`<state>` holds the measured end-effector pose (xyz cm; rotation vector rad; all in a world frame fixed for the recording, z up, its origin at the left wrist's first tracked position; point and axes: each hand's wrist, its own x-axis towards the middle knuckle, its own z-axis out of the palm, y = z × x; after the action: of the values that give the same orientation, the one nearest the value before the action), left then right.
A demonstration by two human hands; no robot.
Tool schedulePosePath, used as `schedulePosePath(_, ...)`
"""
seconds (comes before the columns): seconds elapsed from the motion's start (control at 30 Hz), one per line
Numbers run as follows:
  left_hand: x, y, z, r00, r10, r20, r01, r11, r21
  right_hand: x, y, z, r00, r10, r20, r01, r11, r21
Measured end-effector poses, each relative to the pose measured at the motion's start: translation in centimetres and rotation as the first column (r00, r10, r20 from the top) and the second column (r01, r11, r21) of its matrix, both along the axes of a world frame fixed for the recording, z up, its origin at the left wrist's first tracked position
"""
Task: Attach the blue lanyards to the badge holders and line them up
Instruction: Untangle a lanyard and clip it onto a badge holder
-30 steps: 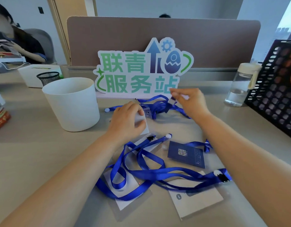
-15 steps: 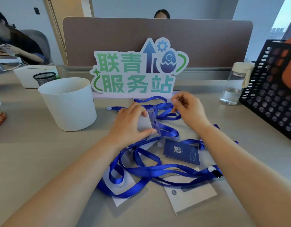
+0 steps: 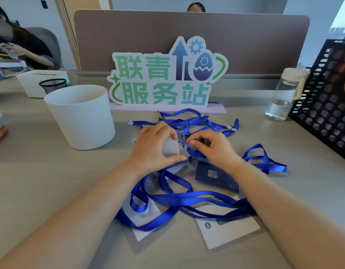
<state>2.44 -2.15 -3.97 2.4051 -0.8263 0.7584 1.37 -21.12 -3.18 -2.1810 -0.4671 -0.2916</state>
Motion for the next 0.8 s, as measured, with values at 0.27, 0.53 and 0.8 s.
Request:
schedulePosePath(0.27,0.13,-0.04,-0.25,1.000,0.007,0.016,-0.007,1.000,0.000,-0.26,0.23,-0.04,0.998,0.052,-0.028,-0.051,0.998,0.040)
schedulePosePath(0.53,0.21,0.05,-0.51,1.000,-0.024,0.012,0.024,1.000,0.012,-0.09,0.29,-0.30,0.994,0.084,-0.063,-0.084,0.996,0.011)
schedulePosePath(0.8,0.40,0.12,-0.61,0.998,-0.026,0.061,0.023,0.999,0.047,0.14,0.22,-0.54,0.995,0.077,-0.069,-0.073,0.996,0.050)
